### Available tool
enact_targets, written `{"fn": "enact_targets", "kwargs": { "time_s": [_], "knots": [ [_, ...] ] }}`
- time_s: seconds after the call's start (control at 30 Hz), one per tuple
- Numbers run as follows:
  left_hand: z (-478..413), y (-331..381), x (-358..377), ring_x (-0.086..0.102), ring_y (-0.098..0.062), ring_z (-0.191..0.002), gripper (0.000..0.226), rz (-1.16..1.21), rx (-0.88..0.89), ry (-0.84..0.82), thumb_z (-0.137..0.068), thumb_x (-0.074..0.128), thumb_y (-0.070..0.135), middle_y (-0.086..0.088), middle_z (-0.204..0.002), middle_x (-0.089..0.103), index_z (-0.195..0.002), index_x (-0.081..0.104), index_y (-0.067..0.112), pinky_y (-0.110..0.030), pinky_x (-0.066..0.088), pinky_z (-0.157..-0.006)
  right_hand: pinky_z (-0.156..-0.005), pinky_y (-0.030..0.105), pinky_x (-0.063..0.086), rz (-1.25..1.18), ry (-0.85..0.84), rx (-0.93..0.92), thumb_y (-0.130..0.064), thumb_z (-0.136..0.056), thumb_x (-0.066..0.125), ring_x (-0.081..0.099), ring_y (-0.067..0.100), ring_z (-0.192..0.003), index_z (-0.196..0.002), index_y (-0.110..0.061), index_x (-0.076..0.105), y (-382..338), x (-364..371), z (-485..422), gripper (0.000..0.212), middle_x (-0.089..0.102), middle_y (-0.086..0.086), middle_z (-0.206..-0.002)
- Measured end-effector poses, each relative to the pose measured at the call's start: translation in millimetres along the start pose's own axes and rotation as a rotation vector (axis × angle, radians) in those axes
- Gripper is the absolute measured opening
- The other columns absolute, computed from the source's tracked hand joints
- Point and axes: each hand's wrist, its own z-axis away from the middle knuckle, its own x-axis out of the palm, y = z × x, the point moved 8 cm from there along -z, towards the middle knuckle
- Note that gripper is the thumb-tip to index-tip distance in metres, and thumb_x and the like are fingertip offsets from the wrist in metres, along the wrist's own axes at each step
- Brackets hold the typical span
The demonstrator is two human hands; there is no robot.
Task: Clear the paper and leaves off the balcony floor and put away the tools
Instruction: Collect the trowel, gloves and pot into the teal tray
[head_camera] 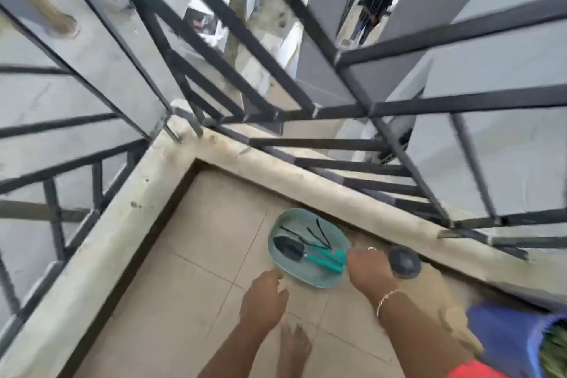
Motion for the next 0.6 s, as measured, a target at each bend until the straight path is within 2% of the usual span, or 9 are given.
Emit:
{"fn": "enact_targets", "kwargs": {
  "time_s": [0.13,0.27,0.4,0.6],
  "knots": [
    [-82.2,-25.9,32.7,0.03,-0.022,-0.133,0.046,-0.498,0.168,-0.061,-0.095,0.043,0.026,-0.003,-0.143,0.033,-0.138,0.031,0.018,-0.036,0.032,-0.103,-0.095,0.034,0.043,0.02,-0.011,-0.039,-0.007,-0.095,0.035,0.052,0.026,-0.118,-0.124,-0.012,0.052,-16.0,49.7,-103.6,0.034,0.057,0.008,-0.126],
    [-135.4,-67.3,67.6,-0.003,-0.029,-0.145,0.068,-0.78,0.249,-0.136,-0.094,0.048,0.022,-0.01,-0.158,-0.001,-0.148,0.009,0.011,-0.044,0.009,-0.116,-0.094,0.036,0.044,0.055,-0.02,-0.05,-0.007,-0.095,0.034,0.049,0.026,-0.121,-0.127,-0.011,0.046,-24.1,90.5,-179.5,0.035,0.055,0.009,-0.127],
    [-151.7,-91.5,99.6,-0.015,-0.031,-0.144,0.074,-0.852,0.286,-0.24,-0.097,0.043,0.026,-0.013,-0.155,-0.019,-0.149,-0.007,0.01,-0.047,-0.003,-0.116,-0.092,0.039,0.046,0.075,-0.032,-0.036,-0.006,-0.095,0.033,0.05,0.029,-0.12,-0.131,-0.011,0.042,-26.5,123.8,-217.0,0.037,0.054,0.012,-0.127],
    [-157.4,-101.9,116.3,-0.015,-0.028,-0.144,0.069,-0.758,0.258,-0.252,-0.098,0.038,0.018,-0.008,-0.152,-0.028,-0.149,-0.007,0.014,-0.047,0.002,-0.117,-0.093,0.036,0.045,0.09,-0.073,-0.008,-0.005,-0.095,0.038,0.049,0.028,-0.122,-0.131,-0.005,0.039,-37.6,135.6,-222.7,0.036,0.052,0.013,-0.13]
  ]
}}
